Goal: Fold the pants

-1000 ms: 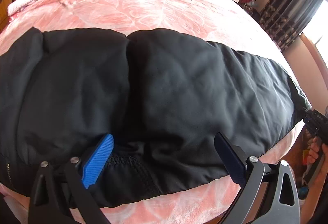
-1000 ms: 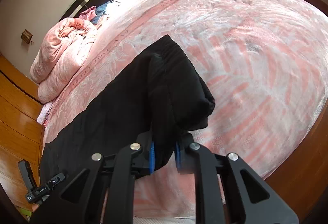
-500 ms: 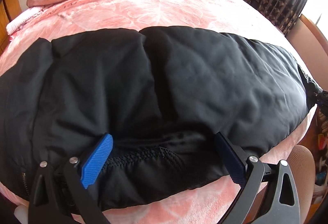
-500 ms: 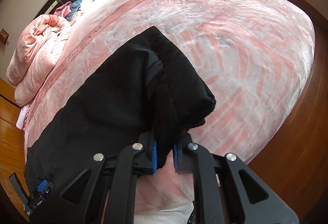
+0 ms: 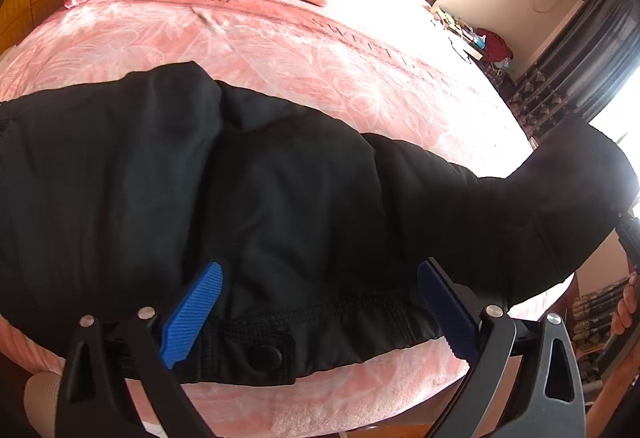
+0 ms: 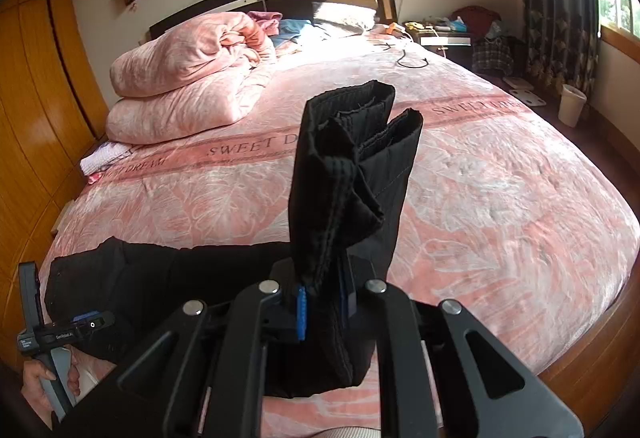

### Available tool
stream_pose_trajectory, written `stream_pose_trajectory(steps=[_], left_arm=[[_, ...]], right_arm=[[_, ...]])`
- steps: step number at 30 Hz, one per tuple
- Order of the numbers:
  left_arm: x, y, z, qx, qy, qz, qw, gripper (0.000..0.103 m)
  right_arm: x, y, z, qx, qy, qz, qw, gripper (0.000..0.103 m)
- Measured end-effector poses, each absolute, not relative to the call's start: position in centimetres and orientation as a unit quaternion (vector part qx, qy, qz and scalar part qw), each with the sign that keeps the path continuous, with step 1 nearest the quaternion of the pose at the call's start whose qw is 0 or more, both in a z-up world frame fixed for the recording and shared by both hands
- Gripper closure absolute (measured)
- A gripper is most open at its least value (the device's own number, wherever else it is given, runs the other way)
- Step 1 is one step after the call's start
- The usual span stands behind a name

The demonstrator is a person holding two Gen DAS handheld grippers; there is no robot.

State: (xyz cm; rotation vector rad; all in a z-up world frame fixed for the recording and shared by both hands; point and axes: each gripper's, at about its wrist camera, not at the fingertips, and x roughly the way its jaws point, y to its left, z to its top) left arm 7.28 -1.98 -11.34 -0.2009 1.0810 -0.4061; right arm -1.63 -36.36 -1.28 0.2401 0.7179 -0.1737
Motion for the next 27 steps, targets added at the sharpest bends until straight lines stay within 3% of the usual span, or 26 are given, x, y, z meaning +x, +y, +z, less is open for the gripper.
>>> stream_pose_trajectory(steps=[21, 24, 26, 27], left_arm=[[8.5, 5.1, -10.4, -0.127, 0.489, -0.146, 0.851, 0.004], [8.7, 5.6, -10.8, -0.128, 0.492, -0.139, 0.850, 0.004], [8.7, 6.0, -11.2, -0.134, 0.496, -0.135, 0.847, 0.004], [8.7, 6.2, -11.3, -0.136, 0.498, -0.134, 0.846, 0.004]], right_arm=[[4.7, -12.5, -11.3, -0.042, 0.484, 0.141, 0.863, 0.091], [4.5, -10.7, -13.0, -0.071, 0.499, 0.139, 0.853, 0.080], [4.2, -10.7, -13.2, -0.066, 0.502, 0.154, 0.849, 0.059], [4.2, -10.9, -13.0, -0.046, 0.502, 0.172, 0.847, 0.039]])
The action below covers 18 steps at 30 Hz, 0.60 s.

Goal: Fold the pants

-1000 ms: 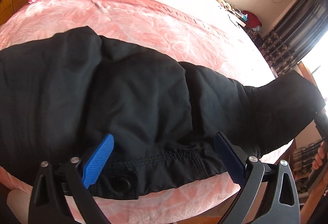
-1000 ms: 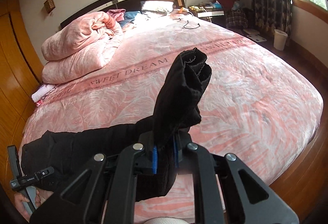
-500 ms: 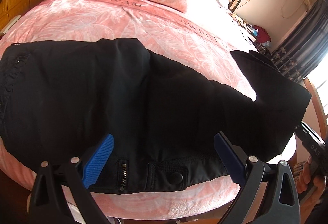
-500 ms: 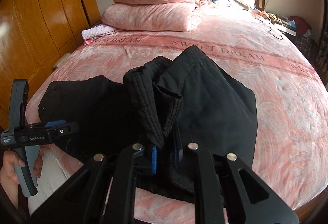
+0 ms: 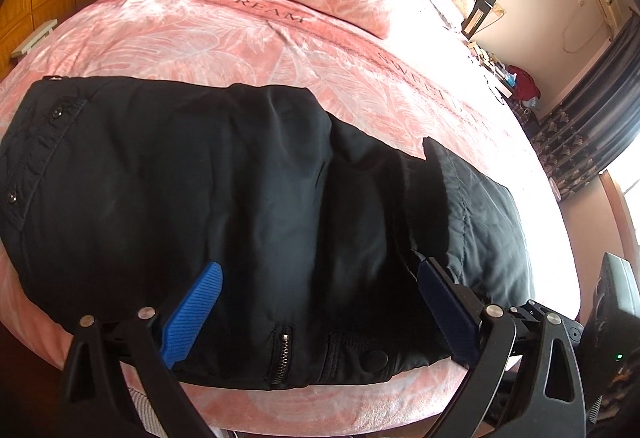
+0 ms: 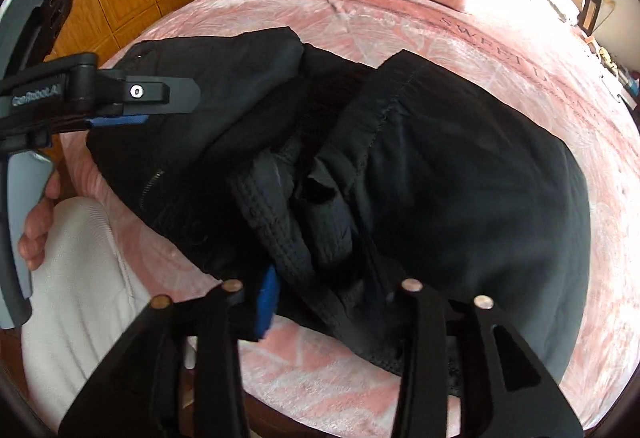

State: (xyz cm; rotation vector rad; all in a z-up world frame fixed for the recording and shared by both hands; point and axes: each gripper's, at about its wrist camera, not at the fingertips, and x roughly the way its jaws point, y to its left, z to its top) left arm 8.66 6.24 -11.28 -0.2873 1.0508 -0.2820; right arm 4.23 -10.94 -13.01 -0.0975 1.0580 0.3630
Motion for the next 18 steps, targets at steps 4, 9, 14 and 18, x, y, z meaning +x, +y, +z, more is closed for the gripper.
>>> stream_pose_trajectory(steps=[4, 9, 14, 18], left_arm=[[8.3, 7.1, -11.5, -0.138, 0.501, -0.125, 0.845, 0.004], [8.1, 7.4, -11.5, -0.141, 0.498, -0.126, 0.846, 0.004], [7.8, 7.3, -11.6, -0.138, 0.501, -0.133, 0.844, 0.004], [8.0, 7.1, -12.1, -0.127, 0.514, -0.135, 0.838, 0.004]], right_arm=[[3.6, -12.1, -11.1, 0.028, 0.490, 0.213, 0.845, 0.035], [4.1, -12.3, -10.3, 0.022, 0.494, 0.177, 0.851, 0.040], [4.8, -11.3, -11.9, 0.006, 0.520, 0.154, 0.840, 0.043], [5.2, -11.3, -13.2, -0.004, 0.534, 0.125, 0.836, 0.052]])
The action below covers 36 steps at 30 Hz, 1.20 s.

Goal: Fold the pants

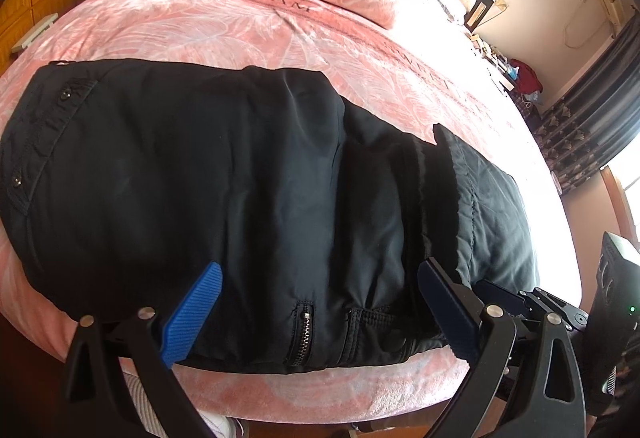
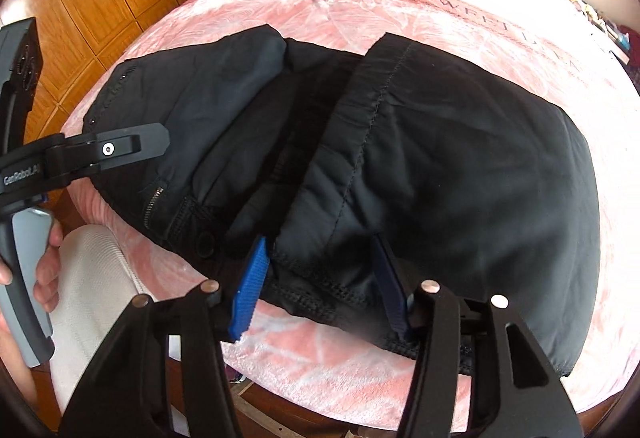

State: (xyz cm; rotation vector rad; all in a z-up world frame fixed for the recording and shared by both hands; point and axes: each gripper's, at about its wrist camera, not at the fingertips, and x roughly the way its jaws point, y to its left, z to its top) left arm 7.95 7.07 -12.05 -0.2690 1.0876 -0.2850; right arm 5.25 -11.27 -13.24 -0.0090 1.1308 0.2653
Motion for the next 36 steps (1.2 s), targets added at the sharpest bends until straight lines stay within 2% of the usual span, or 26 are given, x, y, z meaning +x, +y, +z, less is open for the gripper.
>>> stream_pose_trajectory(steps=[4, 7, 16, 23, 25, 29, 30, 32, 33, 36], left_arm=[[8.1, 7.1, -12.1, -0.107, 0.517, -0.130, 0.840, 0.004], [8.1, 7.3, -11.9, -0.081, 0.515, -0.119, 0.845, 0.004], [8.1, 10.2, -10.3, -0.081, 0.495, -0.101, 0.859, 0.004], [8.3, 11.3, -10.2, -0.086, 0.495, -0.091, 0.860, 0.004], [8.5, 11.4, -10.5, -0.086, 0.500, -0.091, 0.857, 0.004], [8.6, 11.4, -10.9, -0.084, 0.508, -0.090, 0.852, 0.004], [8.6, 11.3, -10.9, -0.084, 0.508, -0.091, 0.852, 0.004], [8.6, 11.2, -10.9, -0.081, 0.508, -0.094, 0.853, 0.004], [8.6, 11.1, -10.8, -0.079, 0.508, -0.095, 0.853, 0.004], [8.6, 10.9, -10.7, -0.074, 0.509, -0.096, 0.852, 0.004]], right_arm=[[5.8, -12.1, -14.1, 0.041, 0.550, 0.121, 0.826, 0.093], [5.9, -12.5, -13.6, 0.060, 0.548, 0.125, 0.825, 0.096], [5.3, -9.4, -8.9, 0.030, 0.499, 0.176, 0.848, 0.097], [5.6, -5.6, -12.6, 0.014, 0.535, 0.212, 0.818, 0.096], [5.9, -5.3, -13.8, 0.008, 0.543, 0.206, 0.814, 0.092], [6.4, -5.8, -14.0, 0.021, 0.548, 0.214, 0.808, 0.090], [6.3, -6.0, -13.8, 0.026, 0.548, 0.218, 0.807, 0.088], [6.2, -7.2, -13.1, 0.061, 0.549, 0.233, 0.800, 0.070], [6.1, -7.9, -12.6, 0.083, 0.547, 0.241, 0.798, 0.056], [5.3, -9.8, -10.8, 0.091, 0.526, 0.222, 0.816, 0.063]])
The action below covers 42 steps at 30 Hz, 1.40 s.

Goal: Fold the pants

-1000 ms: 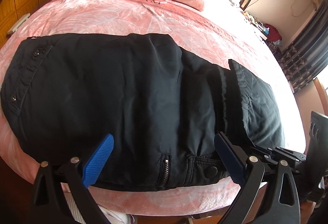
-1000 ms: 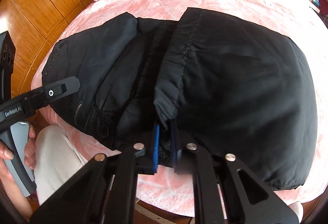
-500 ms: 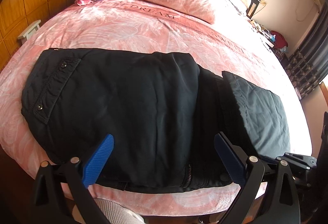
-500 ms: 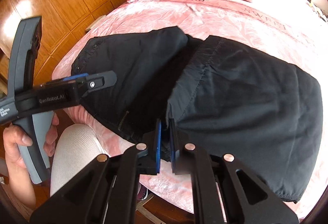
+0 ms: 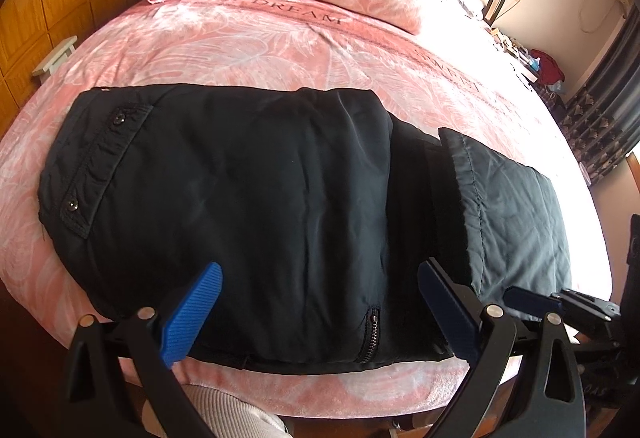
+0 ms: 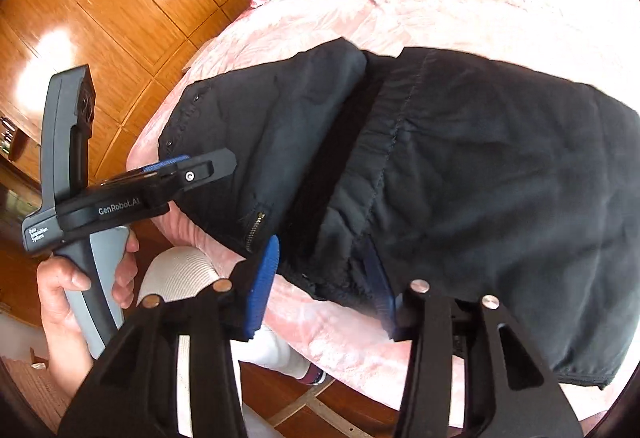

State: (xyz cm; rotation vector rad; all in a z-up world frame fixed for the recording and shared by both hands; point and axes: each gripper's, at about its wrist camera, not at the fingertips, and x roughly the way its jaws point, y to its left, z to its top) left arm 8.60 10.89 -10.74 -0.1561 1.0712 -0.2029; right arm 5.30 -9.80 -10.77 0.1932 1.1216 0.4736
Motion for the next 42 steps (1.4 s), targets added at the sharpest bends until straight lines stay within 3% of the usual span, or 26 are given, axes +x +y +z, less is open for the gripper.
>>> stream_pose_trajectory(steps=[5, 12, 17, 24, 32, 42], left_arm=[[8.4, 10.2, -10.5, -0.065, 0.511, -0.104, 0.851, 0.004], [8.7, 9.2, -11.0, -0.052, 0.520, -0.112, 0.845, 0.004], [8.6, 9.2, -11.0, -0.047, 0.521, -0.107, 0.845, 0.004], [9.0, 9.9, -11.6, -0.062, 0.530, -0.106, 0.839, 0.004], [8.4, 12.3, -11.4, -0.076, 0.538, -0.113, 0.832, 0.004], [6.3, 23.1, -13.5, -0.262, 0.566, -0.073, 0.778, 0.005]], right_arm=[[5.2, -12.6, -10.2, 0.075, 0.516, 0.126, 0.844, 0.064], [5.7, -11.2, -14.1, 0.031, 0.542, 0.090, 0.835, 0.065], [5.1, -11.1, -13.2, 0.052, 0.523, 0.124, 0.842, 0.065], [5.9, -8.7, -14.9, 0.002, 0.535, 0.118, 0.837, 0.065], [5.6, -8.8, -13.6, 0.040, 0.523, 0.152, 0.838, 0.066], [6.3, -7.5, -14.1, 0.031, 0.520, 0.153, 0.840, 0.068]])
